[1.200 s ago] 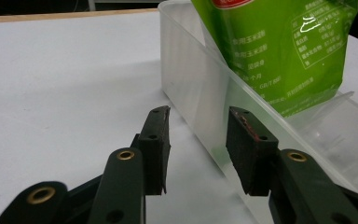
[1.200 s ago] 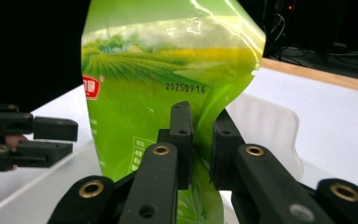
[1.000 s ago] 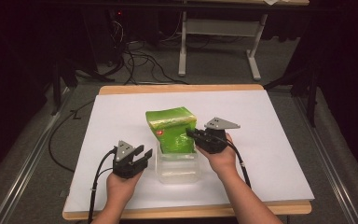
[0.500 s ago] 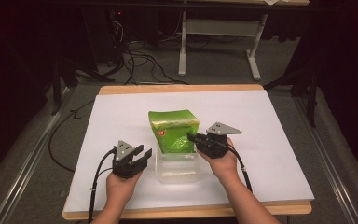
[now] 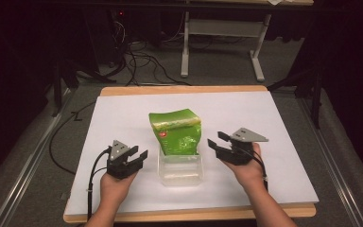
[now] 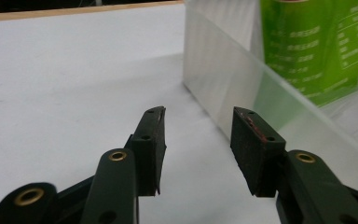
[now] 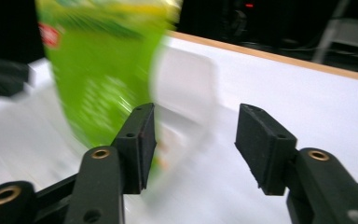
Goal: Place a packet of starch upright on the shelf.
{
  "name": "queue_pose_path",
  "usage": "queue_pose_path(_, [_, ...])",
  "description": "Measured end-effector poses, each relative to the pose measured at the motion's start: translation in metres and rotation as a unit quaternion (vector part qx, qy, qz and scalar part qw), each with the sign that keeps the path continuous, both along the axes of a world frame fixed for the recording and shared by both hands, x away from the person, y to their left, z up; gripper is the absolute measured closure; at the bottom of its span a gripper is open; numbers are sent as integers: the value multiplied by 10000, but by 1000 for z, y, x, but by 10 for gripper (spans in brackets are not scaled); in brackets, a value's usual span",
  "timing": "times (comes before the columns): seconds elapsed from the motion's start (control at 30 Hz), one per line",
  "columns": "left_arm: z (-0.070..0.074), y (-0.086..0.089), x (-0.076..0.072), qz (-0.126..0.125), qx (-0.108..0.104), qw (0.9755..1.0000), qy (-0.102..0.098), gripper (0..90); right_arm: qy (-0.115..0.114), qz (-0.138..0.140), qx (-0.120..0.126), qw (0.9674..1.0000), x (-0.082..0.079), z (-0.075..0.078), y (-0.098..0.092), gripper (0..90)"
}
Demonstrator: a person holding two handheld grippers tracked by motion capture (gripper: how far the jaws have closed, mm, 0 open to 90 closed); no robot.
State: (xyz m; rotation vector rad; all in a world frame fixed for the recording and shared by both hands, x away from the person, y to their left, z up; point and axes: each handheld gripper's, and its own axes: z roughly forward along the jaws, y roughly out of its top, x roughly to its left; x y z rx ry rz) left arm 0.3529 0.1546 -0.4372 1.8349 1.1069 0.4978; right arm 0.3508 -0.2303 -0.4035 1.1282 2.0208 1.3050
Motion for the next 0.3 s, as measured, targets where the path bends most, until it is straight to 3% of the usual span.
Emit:
queue_pose_path(0.13, [0,4,1,53,-7,10000,72,545,-108,-403,-218,9989,-21,-14,-39,451])
queue_pose_path(0.17, [0,4,0,66,-19,9999,78,545,-83,-479,-287,9984,-25,-21,-47,456])
queue_pose_path(0.23, [1,4,0,93,-79,9999,81,543,225,-567,-306,9977,-24,-28,-58,447])
queue_pose_path(0.3, [2,3,0,124,-136,9997,132,537,207,-636,-254,9974,-21,-29,-64,447])
